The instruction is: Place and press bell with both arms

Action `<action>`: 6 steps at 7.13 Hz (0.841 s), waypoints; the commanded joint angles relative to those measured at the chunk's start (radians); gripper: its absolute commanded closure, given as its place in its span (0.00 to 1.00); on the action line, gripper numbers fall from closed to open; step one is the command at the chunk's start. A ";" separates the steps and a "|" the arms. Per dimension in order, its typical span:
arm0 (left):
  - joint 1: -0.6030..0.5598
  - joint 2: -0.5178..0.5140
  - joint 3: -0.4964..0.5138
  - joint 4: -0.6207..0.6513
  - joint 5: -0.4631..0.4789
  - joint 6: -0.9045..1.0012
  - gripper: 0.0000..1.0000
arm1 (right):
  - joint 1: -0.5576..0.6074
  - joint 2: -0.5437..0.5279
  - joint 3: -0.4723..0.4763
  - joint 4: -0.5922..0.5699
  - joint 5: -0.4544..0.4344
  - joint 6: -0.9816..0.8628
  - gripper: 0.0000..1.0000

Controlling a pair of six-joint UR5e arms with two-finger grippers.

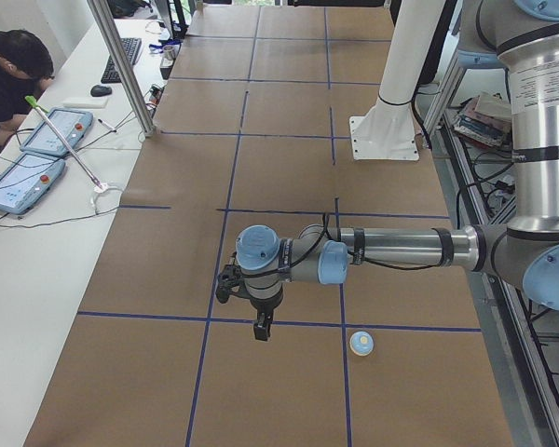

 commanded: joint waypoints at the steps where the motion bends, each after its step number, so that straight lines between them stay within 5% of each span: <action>1: 0.001 -0.022 -0.024 -0.041 -0.060 0.009 0.00 | -0.001 0.002 0.002 0.001 0.007 -0.001 0.00; 3: 0.098 0.015 -0.006 -0.076 -0.164 -0.003 0.00 | 0.001 0.003 0.005 0.001 0.009 -0.003 0.00; 6: 0.317 0.165 0.010 -0.084 -0.104 -0.001 0.00 | 0.001 0.000 0.015 0.001 0.009 -0.003 0.00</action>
